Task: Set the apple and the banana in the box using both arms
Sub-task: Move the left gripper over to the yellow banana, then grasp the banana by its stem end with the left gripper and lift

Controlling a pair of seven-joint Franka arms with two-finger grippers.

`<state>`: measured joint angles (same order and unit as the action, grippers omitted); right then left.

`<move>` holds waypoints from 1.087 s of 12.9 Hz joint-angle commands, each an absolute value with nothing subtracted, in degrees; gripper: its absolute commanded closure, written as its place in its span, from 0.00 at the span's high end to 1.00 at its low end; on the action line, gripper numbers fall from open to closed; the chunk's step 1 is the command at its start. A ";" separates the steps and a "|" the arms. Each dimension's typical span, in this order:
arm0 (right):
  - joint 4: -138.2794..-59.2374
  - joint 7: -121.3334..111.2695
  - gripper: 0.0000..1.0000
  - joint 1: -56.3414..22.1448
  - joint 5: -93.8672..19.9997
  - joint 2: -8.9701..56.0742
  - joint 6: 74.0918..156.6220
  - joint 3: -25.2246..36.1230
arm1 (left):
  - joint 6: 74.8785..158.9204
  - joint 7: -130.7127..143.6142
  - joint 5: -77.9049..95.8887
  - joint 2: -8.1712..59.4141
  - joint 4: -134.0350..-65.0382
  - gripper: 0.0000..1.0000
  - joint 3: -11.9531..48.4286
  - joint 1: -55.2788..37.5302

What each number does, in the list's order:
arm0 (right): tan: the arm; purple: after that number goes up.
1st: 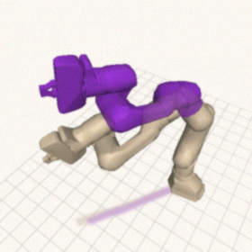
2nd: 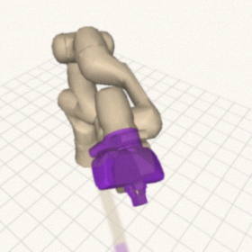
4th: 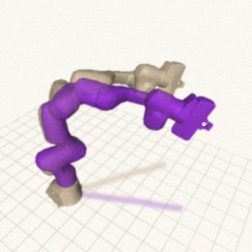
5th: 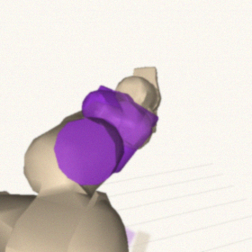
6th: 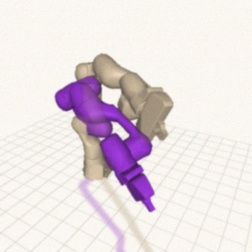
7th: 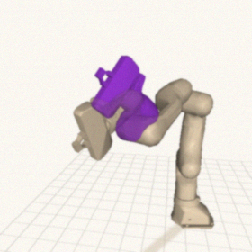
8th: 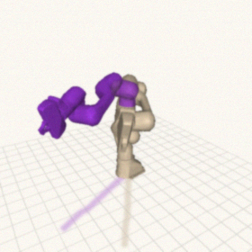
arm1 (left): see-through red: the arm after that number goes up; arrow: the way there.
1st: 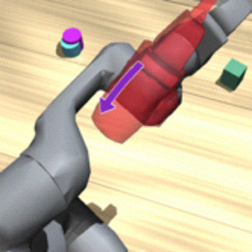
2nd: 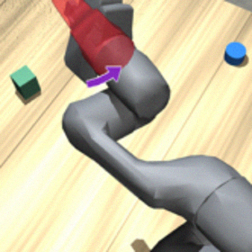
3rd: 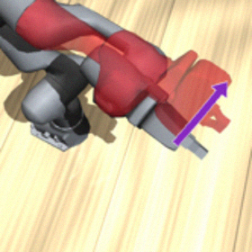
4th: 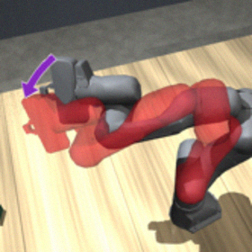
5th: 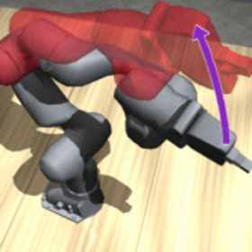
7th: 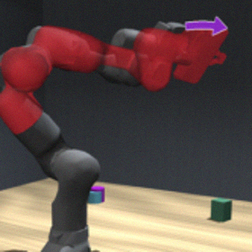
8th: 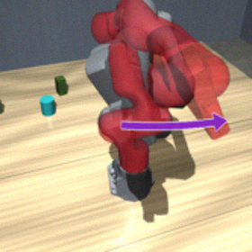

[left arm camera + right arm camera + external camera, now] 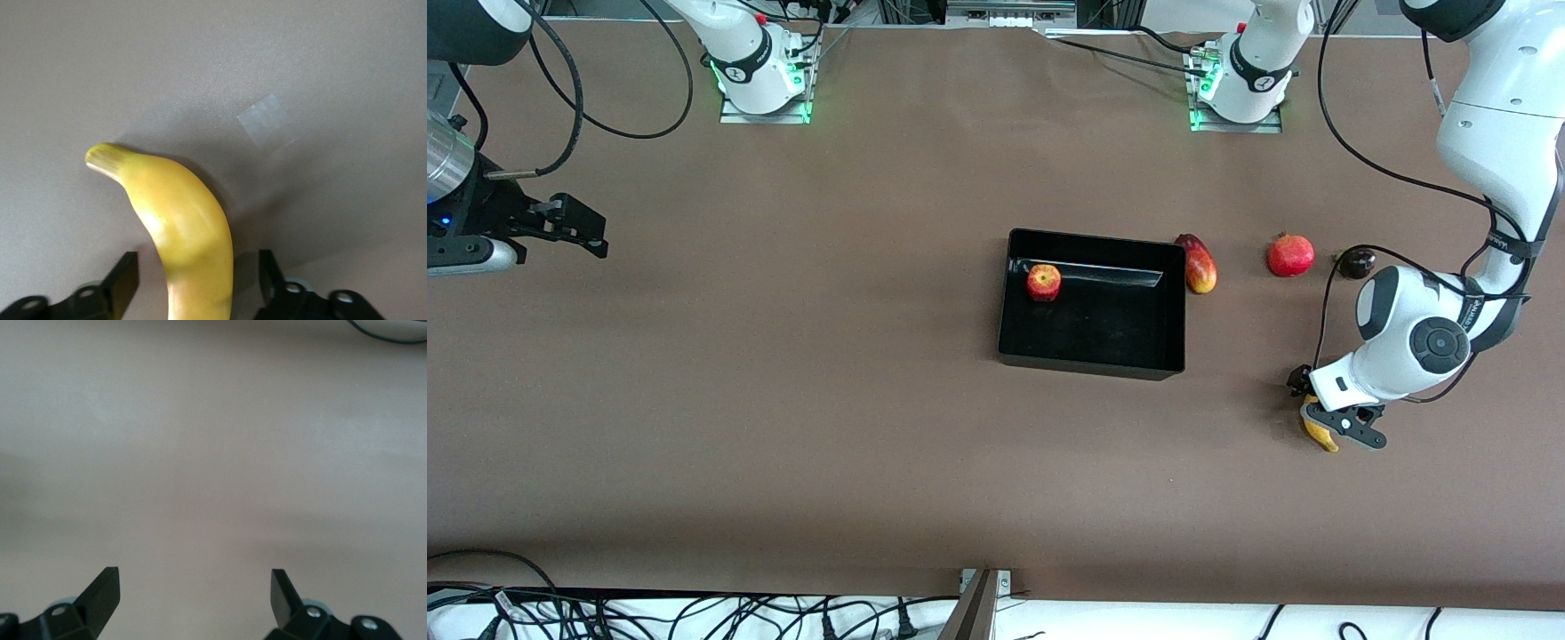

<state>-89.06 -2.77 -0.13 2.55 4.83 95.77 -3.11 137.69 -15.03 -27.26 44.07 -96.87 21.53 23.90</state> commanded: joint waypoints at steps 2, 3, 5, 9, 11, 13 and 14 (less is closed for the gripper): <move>-88.68 -2.99 1.00 -0.44 4.13 4.57 95.63 -3.08 | 137.29 -14.77 -27.96 43.07 -97.38 0.00 21.88 24.08; -88.68 -2.99 1.00 -0.44 4.13 4.57 95.63 -3.08 | 135.46 -14.68 -27.60 42.89 -96.95 0.00 22.15 24.08; -88.68 -2.99 1.00 -0.44 4.13 4.48 95.54 -2.99 | 127.66 -13.89 -25.77 40.80 -93.89 0.00 24.59 23.73; -88.68 -2.90 1.00 -0.79 4.13 4.48 95.54 -2.99 | 103.42 -8.11 -19.26 39.02 -82.38 0.00 33.90 22.94; -88.68 -2.99 1.00 -0.79 4.13 4.40 95.54 -2.99 | 97.67 -2.49 -18.46 39.02 -80.25 0.00 39.70 22.06; -88.68 -3.08 1.00 -0.70 4.13 4.39 95.54 -3.08 | 96.07 7.14 -18.28 39.02 -80.68 0.00 43.41 17.78; -88.59 -3.08 1.00 -0.79 4.13 4.39 95.54 -3.08 | 95.89 13.91 -18.11 39.02 -81.21 0.00 43.94 15.58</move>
